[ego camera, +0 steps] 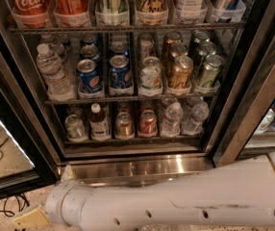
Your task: Pick 7up can from bottom shelf of fridge
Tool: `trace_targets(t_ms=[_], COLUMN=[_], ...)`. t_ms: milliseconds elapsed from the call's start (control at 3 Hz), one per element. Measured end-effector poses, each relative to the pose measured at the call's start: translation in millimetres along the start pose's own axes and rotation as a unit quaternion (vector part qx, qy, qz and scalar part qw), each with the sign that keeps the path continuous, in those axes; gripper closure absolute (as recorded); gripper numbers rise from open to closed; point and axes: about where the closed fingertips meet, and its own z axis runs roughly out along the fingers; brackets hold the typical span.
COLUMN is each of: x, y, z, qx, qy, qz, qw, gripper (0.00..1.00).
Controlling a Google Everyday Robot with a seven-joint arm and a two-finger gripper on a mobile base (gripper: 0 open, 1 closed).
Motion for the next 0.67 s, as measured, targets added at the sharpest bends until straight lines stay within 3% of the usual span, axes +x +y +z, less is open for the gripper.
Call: trace_targets(t_ms=[333,667], x=[8,52], y=[-2,32], z=[10,37], qx=[0.011,-0.012], qy=[-0.011,-0.005], qz=[0.016,0.052], qw=[0.9997,0.9986], gripper=[0.00,0.00])
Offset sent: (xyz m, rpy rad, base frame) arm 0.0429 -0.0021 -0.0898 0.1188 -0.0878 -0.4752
